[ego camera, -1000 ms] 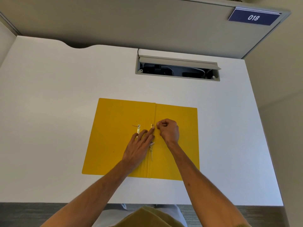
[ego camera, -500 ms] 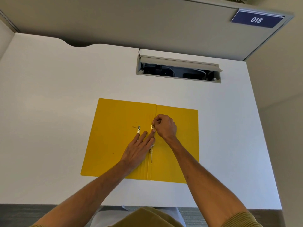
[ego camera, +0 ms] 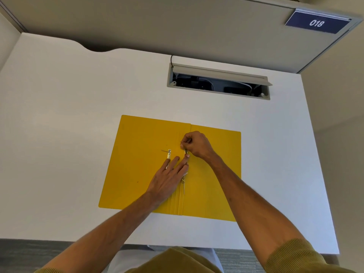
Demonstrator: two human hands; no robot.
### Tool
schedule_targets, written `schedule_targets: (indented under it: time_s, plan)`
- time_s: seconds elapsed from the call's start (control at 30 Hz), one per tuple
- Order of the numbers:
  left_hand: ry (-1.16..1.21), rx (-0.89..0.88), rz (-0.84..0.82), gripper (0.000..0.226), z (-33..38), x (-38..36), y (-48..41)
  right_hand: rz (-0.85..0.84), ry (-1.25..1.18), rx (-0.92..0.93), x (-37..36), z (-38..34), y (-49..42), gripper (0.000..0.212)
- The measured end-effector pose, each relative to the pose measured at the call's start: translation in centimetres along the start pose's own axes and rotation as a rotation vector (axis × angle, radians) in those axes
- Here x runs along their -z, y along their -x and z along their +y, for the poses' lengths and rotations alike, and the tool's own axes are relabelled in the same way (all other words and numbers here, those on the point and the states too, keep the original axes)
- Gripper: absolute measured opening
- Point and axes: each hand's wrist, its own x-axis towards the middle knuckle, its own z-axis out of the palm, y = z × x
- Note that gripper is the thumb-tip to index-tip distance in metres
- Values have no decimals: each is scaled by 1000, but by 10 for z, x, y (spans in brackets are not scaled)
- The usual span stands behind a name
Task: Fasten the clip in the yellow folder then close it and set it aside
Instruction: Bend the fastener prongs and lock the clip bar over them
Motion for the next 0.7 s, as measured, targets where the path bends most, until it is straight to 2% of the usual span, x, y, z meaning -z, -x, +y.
schedule_targets:
  time_s: [0.23, 0.43, 0.7]
  plan:
    - [34, 33, -70, 61, 1, -1, 1, 136, -67, -73, -3, 4, 4, 14]
    - [39, 28, -47, 55, 1, -2, 1, 240, -128, -159, -4, 10, 8, 12]
    - [58, 45, -17, 40, 1, -3, 2, 356, -259, -220, -1, 16, 17, 23]
